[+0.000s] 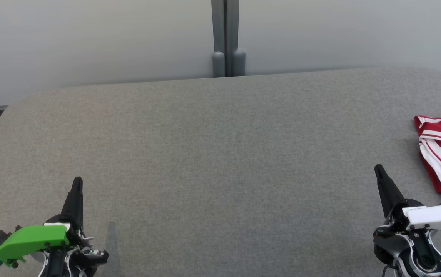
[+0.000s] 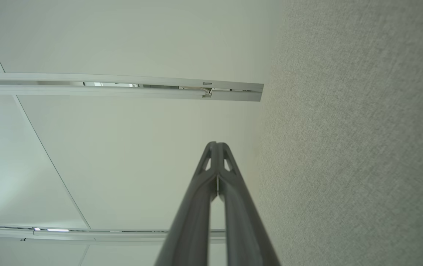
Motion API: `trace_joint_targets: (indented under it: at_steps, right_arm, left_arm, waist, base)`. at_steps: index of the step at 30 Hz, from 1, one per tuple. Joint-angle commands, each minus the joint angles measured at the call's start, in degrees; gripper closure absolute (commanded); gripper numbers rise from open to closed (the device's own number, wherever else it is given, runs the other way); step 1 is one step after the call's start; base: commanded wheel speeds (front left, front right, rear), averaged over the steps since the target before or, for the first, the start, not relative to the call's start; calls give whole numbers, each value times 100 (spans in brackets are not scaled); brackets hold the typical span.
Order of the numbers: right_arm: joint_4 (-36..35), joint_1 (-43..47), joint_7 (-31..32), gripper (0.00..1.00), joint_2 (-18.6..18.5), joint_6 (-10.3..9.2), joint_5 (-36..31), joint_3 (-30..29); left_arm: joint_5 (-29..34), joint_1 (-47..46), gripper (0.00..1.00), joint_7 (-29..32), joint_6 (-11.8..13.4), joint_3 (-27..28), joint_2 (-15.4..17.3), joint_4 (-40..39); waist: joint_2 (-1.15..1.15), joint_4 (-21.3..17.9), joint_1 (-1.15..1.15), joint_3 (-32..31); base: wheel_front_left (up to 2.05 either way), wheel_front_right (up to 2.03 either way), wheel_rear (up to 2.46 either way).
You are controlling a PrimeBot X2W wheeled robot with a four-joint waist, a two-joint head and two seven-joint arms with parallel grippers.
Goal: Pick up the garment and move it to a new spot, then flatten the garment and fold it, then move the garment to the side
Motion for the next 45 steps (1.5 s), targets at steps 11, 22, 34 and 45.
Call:
trace_joint_targets:
  at_steps: [11,22,34,45]
  right_arm:
    - [-51,85,55,100,-34,-2,152,-25]
    - [-51,85,55,100,-33,-1,152,-25]
    - [-51,84,55,100,-33,-1,152,-25]
    - [-50,85,55,100,-34,-1,152,-25]
  left_arm:
    - [-158,-87,100,53,-41,26,43,-36]
    - [-159,-87,100,52,-41,26,43,-36]
    - [-159,-87,100,52,-41,25,43,-36]
    - [-159,-87,100,51,-42,25,43,-36]
  waist:
    - [0,14,0,-5]
    - [0,14,0,-5]
    - [0,14,0,-5]
    - [0,14,0,-5]
  base:
    - [0,0,0]
    - [0,0,0]
    - [0,0,0]
    - [0,0,0]
